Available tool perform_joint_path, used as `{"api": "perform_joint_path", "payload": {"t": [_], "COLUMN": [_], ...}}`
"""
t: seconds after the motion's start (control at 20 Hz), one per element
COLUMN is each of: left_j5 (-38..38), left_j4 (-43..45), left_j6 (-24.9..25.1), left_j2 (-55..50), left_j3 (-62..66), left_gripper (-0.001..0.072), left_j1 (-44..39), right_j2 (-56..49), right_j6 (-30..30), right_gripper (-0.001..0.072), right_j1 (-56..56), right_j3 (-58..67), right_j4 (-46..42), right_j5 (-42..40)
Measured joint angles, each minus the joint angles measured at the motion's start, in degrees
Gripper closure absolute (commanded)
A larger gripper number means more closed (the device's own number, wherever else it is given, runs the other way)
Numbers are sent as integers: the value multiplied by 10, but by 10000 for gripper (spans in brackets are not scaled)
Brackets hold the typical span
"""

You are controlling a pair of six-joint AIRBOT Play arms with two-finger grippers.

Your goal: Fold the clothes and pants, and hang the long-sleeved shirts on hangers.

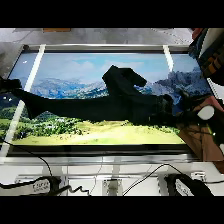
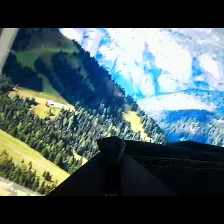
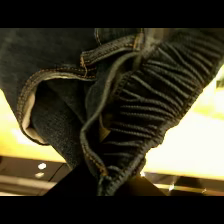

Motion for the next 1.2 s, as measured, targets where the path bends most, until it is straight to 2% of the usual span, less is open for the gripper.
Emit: {"api": "perform_joint_path", "payload": {"t": [0.1,0.15,0.2,0.35,0.4,0.45,0.6,0.7,0.8,0.9,1.1,1.2], "left_j5": [2,4,4,4,0,-6,-37,-67,-106,-134,-147,-112], "left_j4": [-8,-11,-14,-17,-19,-18,4,14,-22,-114,-257,-290], "left_j6": [0,0,0,0,0,0,0,10,37,62,91,99], "left_j2": [0,1,3,14,21,28,56,70,76,78,78,78], "left_j3": [0,0,0,0,0,0,0,0,-6,-32,-135,-200], "left_gripper": [655,426,-13,20,98,140,150,190,182,57,63,71], "left_j1": [0,0,0,0,0,2,22,56,109,168,243,255], "right_j2": [14,19,22,27,28,28,29,30,30,30,30,30], "right_j6": [7,10,12,14,14,15,15,15,14,13,11,11], "right_gripper": [681,681,681,681,681,681,682,681,682,681,682,681], "right_j1": [0,0,0,0,0,0,0,0,0,0,0,0], "right_j3": [-28,-37,-43,-53,-54,-56,-58,-58,-59,-58,-59,-59], "right_j4": [7,10,12,16,17,17,18,18,18,18,17,17], "right_j5": [-8,-13,-19,-32,-34,-37,-40,-41,-41,-42,-49,-51]}}
